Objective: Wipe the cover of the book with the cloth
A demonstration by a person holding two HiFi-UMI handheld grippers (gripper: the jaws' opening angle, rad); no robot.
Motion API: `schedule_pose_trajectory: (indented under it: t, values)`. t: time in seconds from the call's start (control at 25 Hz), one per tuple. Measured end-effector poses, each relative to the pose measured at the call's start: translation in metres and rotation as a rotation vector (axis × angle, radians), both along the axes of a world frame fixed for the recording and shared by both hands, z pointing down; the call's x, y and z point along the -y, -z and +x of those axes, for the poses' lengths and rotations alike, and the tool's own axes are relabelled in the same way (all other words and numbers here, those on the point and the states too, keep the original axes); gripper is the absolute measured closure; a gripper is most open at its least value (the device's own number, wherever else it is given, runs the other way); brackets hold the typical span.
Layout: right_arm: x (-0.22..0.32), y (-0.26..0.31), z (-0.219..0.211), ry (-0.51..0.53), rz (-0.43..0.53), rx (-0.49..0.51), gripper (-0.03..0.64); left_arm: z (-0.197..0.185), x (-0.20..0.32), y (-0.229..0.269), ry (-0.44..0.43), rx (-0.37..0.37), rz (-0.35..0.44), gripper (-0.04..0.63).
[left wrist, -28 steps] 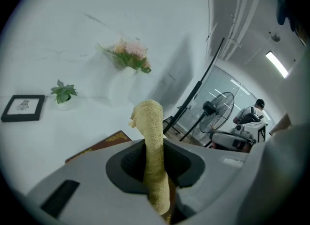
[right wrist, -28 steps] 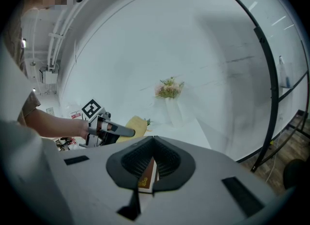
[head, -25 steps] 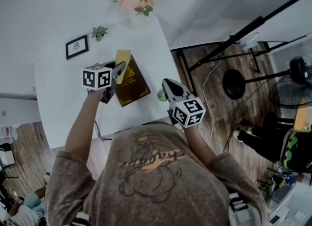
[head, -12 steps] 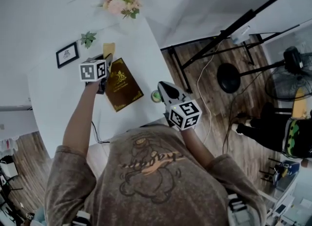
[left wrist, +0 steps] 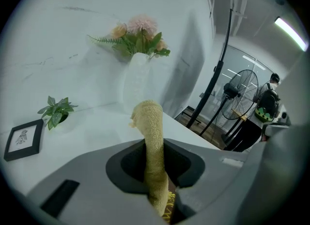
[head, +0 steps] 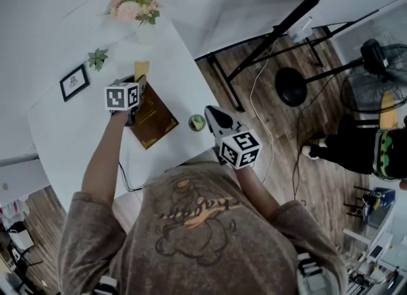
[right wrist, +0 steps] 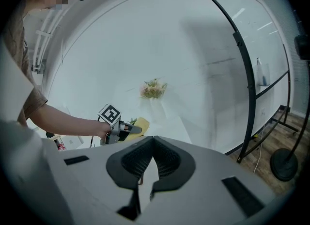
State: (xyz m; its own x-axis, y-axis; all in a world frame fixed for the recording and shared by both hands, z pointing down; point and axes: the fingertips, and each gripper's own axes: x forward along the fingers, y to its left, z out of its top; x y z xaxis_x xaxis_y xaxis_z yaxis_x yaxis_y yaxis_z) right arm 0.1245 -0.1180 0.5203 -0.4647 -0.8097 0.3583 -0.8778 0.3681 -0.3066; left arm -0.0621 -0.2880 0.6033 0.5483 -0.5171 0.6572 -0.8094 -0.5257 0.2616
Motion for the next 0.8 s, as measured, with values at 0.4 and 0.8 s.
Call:
schedule_pose_trajectory:
  t: [0.4,0.8]
  values:
    - [0.002,0.001,-0.001,-0.002,0.005,0.004,0.612,0.025,-0.029,-0.002,-0.075,-0.034,-0.019,0.534]
    - [0.001,0.002,-0.003,0.013,0.013,0.007,0.612,0.049,-0.078,-0.005,-0.135,-0.084,-0.068,0.534]
